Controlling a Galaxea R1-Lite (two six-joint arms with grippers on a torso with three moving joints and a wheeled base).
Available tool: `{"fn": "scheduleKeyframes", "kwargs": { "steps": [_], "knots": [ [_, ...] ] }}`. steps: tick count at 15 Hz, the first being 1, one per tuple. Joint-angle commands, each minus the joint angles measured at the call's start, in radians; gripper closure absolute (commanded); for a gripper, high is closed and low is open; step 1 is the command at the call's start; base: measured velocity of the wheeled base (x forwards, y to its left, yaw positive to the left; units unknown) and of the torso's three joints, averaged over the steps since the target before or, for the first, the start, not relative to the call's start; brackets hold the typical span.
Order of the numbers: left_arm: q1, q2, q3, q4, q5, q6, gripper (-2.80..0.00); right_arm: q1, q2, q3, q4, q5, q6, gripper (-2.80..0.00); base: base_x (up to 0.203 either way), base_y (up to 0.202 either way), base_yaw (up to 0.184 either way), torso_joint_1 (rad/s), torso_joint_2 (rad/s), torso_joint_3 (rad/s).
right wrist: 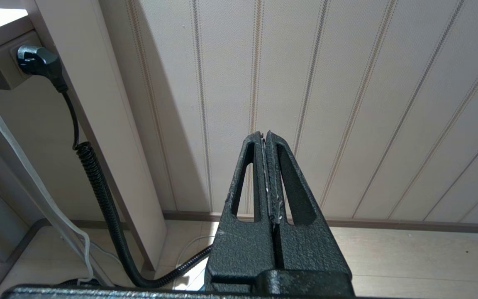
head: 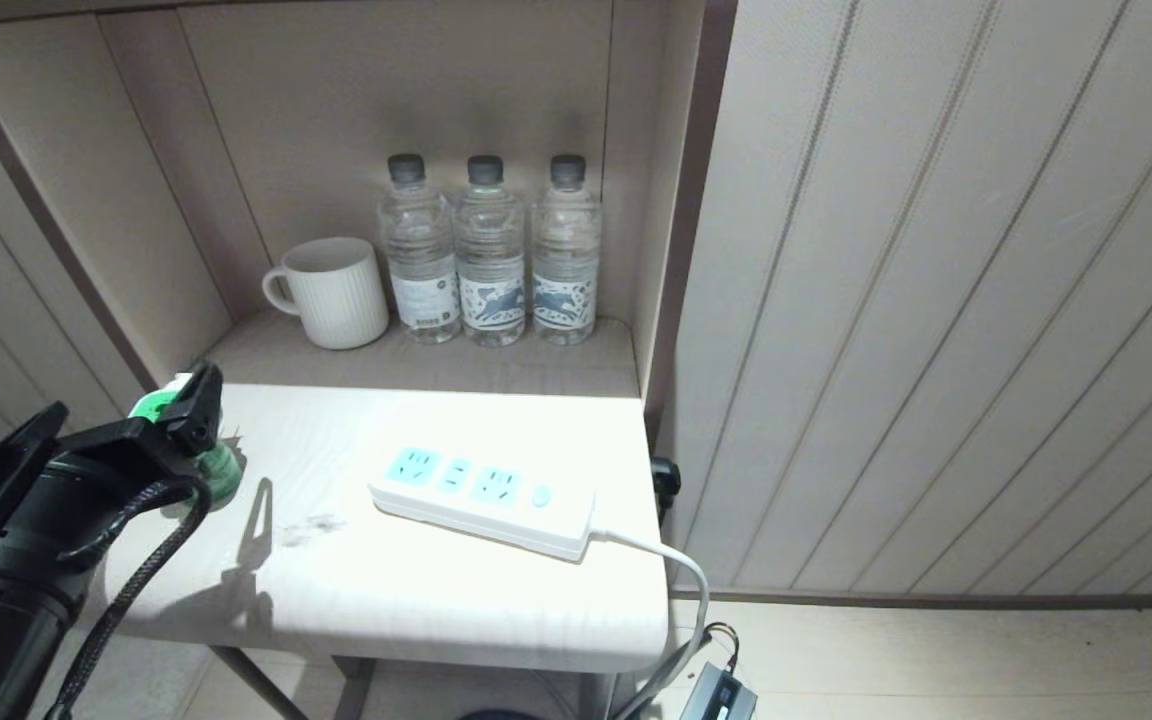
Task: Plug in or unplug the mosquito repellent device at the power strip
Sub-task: Pick up the mosquito repellent liquid
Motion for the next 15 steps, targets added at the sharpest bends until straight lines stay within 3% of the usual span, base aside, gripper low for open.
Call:
{"fn": "scheduleKeyframes", "kwargs": {
  "steps": [1, 9, 15],
  "knots": [
    [0.011, 0.035, -0.005, -0.009, -0.001, 0.0, -2.8, 0.0, 0.002, 0.0, -0.001, 0.0, 0.0, 0.0, 0.0, 0.0, 0.0, 0.0, 0.0, 0.0],
    [0.11, 0.068, -0.009, -0.02, -0.166, 0.022, -2.8, 0.0, 0.002, 0.0, -0.001, 0.0, 0.0, 0.0, 0.0, 0.0, 0.0, 0.0, 0.0, 0.0],
    [0.138, 0.194, -0.015, -0.146, -0.19, 0.041, -2.8, 0.0, 0.002, 0.0, -0.001, 0.0, 0.0, 0.0, 0.0, 0.0, 0.0, 0.0, 0.0, 0.0]
  ]
}}
